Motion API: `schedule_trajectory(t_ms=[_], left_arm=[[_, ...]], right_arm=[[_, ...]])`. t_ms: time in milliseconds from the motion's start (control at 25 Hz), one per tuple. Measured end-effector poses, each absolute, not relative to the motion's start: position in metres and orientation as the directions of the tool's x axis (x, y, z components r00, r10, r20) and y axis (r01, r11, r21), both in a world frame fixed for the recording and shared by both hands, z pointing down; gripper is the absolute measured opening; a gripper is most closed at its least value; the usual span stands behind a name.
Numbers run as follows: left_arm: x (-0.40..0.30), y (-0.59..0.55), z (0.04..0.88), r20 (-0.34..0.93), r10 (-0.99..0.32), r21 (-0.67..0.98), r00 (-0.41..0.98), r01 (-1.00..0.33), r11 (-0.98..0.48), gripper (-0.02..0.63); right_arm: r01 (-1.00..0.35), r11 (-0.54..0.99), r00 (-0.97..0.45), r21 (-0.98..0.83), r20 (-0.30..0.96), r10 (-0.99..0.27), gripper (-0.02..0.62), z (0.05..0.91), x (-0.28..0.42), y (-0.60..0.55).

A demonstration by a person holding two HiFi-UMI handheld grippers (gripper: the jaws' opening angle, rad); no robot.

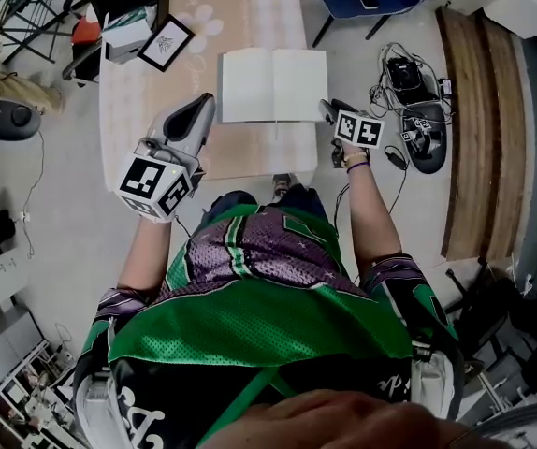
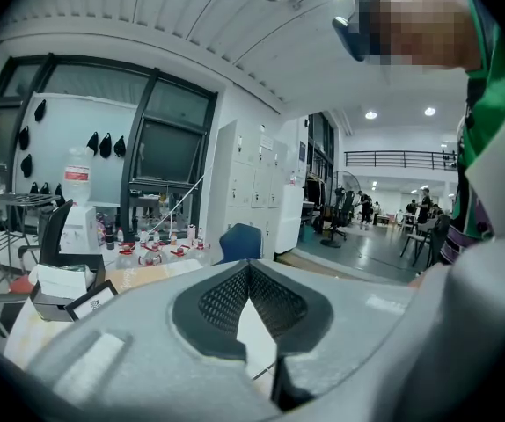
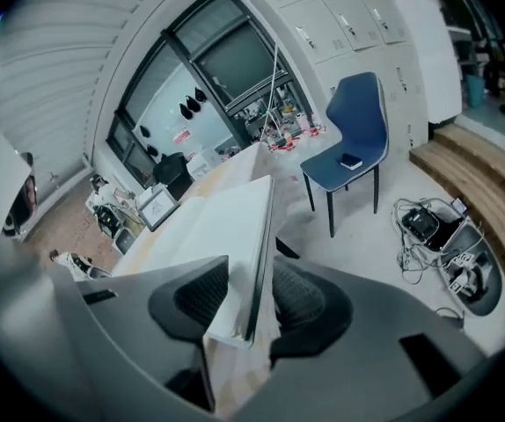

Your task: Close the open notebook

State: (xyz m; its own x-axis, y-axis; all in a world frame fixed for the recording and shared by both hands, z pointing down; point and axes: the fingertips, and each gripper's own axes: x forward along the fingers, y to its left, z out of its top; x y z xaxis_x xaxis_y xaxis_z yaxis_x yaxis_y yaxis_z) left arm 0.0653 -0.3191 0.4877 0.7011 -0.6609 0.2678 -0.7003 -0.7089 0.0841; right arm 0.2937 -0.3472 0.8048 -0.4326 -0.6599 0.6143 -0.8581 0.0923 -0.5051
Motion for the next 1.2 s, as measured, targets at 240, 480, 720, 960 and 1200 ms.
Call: schedule_trajectory(t_ms=[240, 480, 720, 960, 1200], left_arm=[[0.071, -0.322, 0.492, 0.279, -0.669, 0.078, 0.689, -0.711, -0.699, 0.017], [0.07, -0.326, 0.491, 0.277, -0.684, 0.074, 0.675, -0.725, -0.685, 0.017], [0.069, -0.328, 0.488, 0.271, -0.698, 0.072, 0.662, -0.737, -0.671, 0.017], [0.066, -0.326, 0.487, 0.258, -0.713, 0.078, 0.652, -0.75, -0.657, 0.017], [0.063, -0.321, 0.477, 0.232, -0.72, 0.075, 0.654, -0.75, -0.657, 0.017]], right_arm=[[-0.773, 0.071, -0.51, -0.63, 0.552, -0.66, 0.144, 0.813, 0.292, -0.358], [-0.712, 0.073, -0.567, -0.699, 0.51, -0.647, 0.144, 0.815, 0.288, -0.369], [-0.632, 0.072, -0.621, -0.772, 0.448, -0.643, 0.143, 0.813, 0.283, -0.371], [-0.645, 0.105, -0.632, -0.757, 0.45, -0.632, 0.143, 0.809, 0.283, -0.371], [-0.686, 0.12, -0.615, -0.718, 0.483, -0.623, 0.143, 0.807, 0.284, -0.371]])
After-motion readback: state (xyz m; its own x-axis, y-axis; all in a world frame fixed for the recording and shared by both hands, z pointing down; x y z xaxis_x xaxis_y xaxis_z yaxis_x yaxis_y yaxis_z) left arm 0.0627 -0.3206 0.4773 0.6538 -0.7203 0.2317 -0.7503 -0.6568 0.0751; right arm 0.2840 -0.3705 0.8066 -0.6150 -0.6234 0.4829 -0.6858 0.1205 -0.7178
